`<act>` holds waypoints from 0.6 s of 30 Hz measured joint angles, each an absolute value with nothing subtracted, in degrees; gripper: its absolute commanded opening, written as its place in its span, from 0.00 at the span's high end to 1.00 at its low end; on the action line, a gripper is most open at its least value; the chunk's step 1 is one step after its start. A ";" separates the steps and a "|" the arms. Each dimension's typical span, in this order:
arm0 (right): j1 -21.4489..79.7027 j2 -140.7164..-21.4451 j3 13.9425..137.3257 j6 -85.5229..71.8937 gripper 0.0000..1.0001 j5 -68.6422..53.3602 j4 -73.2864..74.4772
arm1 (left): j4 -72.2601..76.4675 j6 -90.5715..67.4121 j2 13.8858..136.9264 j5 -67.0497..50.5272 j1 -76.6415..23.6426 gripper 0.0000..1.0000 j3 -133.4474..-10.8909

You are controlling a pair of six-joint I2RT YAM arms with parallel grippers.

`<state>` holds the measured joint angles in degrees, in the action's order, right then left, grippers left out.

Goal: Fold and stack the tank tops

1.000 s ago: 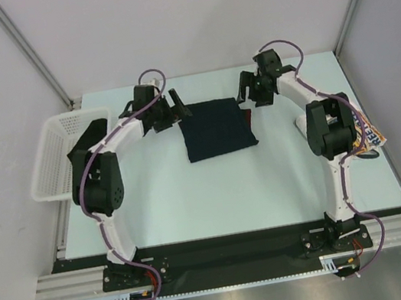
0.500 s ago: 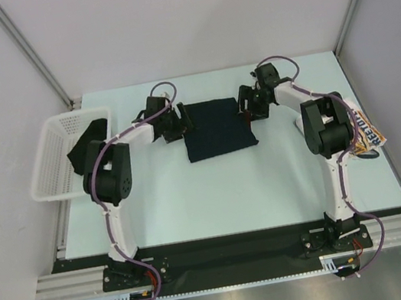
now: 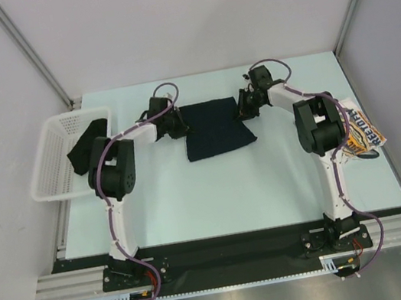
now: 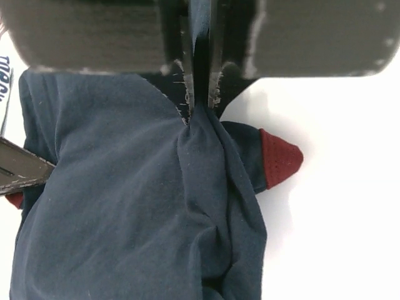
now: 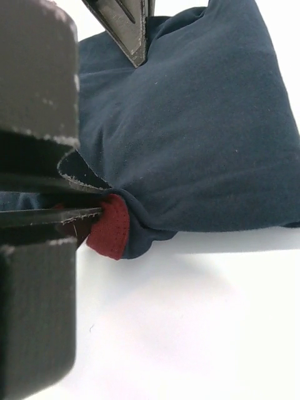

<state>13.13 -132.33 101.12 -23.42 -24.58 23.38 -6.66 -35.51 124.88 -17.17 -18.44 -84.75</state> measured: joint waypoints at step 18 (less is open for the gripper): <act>24.67 -116.71 82.94 -22.24 0.20 -18.13 18.52 | 5.74 -33.87 109.27 -22.94 -8.82 0.96 -57.47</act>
<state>24.67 -116.71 82.94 -22.24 -18.13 18.52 5.74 -33.87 109.27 -22.94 -8.82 -57.47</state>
